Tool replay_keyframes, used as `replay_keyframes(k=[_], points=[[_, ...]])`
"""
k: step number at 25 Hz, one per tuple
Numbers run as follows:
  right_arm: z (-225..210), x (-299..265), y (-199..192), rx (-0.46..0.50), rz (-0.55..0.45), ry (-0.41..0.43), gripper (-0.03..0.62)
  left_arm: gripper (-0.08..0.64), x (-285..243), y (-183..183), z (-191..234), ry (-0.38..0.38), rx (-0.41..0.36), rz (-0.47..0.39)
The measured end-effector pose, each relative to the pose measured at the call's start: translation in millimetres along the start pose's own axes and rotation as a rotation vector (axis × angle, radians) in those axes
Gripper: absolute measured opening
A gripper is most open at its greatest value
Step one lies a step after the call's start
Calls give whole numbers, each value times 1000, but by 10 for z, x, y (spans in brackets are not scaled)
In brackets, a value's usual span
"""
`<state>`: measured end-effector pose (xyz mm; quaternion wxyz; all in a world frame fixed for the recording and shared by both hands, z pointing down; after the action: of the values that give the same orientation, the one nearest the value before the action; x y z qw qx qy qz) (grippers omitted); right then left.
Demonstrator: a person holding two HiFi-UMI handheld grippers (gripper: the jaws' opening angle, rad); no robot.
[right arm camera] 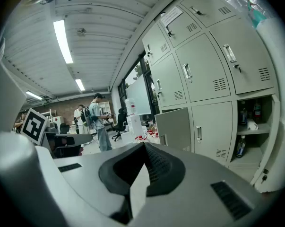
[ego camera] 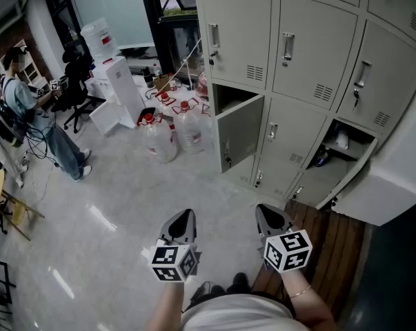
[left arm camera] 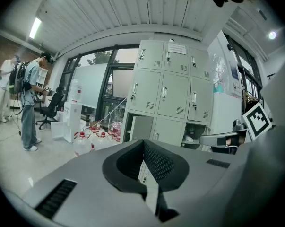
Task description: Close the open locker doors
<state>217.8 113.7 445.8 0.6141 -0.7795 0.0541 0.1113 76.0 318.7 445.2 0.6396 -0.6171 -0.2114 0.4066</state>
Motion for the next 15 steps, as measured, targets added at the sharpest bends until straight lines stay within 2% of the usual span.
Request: replay_keyframes(k=[3, 12, 15], points=[[-60, -24, 39, -17, -25, 17, 5, 20, -43, 86, -134, -4, -2, 11], [-211, -63, 113, -60, -80, 44, 6, 20, -175, 28, -254, 20, -24, 13], [-251, -102, 132, -58, -64, 63, 54, 20, -223, 52, -285, 22, -24, 15]])
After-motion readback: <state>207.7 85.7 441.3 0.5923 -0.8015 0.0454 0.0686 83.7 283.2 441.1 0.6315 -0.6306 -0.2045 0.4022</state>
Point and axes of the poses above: the fingertips, and each gripper's own axes: x backward along the fingers, z to its left, y out of its top, the point moved 7 cm from there along x, backward along the fingers, and after that the axes turned 4 degrees about y, right-handed, at the moved point
